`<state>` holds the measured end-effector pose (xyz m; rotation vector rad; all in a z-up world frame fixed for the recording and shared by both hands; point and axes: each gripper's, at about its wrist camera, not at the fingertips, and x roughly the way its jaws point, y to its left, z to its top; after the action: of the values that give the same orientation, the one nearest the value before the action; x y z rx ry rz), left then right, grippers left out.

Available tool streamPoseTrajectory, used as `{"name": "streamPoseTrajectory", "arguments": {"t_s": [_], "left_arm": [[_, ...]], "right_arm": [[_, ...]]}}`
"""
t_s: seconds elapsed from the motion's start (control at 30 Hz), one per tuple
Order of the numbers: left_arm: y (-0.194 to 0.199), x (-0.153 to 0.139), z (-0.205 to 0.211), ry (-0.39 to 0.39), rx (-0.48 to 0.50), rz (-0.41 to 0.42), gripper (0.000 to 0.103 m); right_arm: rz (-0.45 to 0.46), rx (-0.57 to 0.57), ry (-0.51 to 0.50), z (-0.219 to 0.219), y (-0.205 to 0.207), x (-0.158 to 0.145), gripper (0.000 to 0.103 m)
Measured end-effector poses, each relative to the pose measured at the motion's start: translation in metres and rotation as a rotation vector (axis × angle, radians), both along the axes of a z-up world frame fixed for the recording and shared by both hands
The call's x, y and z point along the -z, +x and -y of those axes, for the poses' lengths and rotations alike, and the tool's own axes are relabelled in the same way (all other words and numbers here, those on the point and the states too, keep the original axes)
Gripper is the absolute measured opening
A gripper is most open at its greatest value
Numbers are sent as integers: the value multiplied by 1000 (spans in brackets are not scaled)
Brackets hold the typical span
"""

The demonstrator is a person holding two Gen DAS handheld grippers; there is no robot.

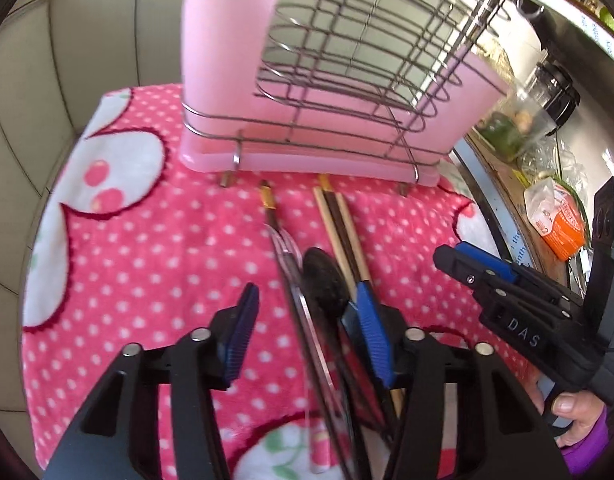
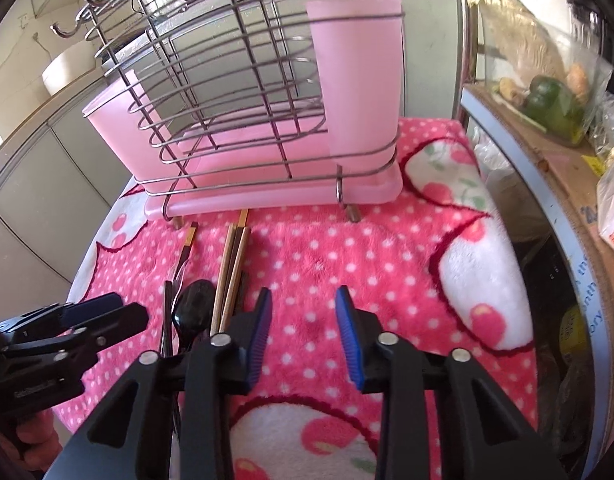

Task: Organize utensils
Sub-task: 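Grasp a wooden chopstick with the right tool while the left tool grasps a dark chopstick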

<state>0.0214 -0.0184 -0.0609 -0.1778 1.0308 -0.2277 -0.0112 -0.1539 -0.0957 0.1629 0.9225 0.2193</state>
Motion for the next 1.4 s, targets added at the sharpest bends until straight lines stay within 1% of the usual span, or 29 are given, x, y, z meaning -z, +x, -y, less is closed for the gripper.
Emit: {"name": "streamPoseTrajectory", "arguments": {"t_s": [0.07,0.1,0.23,0.3,0.37,0.43,0.5,0.67,0.77,0.93,1.07,1.2,1.23,1.27,1.4], "left_arm": [[6,8,6,5,0,-27,40],[9,12,8,9,-4,-40,38],[17,24,12,21,-18,-79,25],[20,26,14,26,-25,-73,22],[22,26,14,34,-27,-67,12],[23,25,12,17,-20,-73,9],[21,23,9,20,-22,-68,5],[14,17,-2,15,-35,-45,5],[2,5,-22,18,-49,-15,5],[0,-4,-50,35,-103,16,5],[2,3,-72,50,-148,-8,5],[11,17,-75,60,-157,-37,5],[13,19,-77,59,-156,-46,5],[12,21,-78,60,-155,-53,5],[13,26,-80,62,-142,-78,5]], "right_arm": [[-11,-3,11,3,2,2,25],[-16,-4,16,4,3,4,24],[-30,-7,29,8,7,10,21],[-39,-10,40,9,10,12,19],[-47,-14,50,10,11,14,18],[-55,-21,62,9,14,16,17],[-61,-31,70,6,15,16,16],[-82,-56,96,-3,18,17,15],[-107,-76,136,-9,24,17,15],[-152,-108,181,-25,39,19,15],[-186,-117,159,-39,50,26,15],[-194,-124,130,-51,57,30,14],[-190,-124,120,-52,57,31,13],[-186,-126,118,-53,58,31,8],[-171,-102,119,-44,56,25,6]]}}
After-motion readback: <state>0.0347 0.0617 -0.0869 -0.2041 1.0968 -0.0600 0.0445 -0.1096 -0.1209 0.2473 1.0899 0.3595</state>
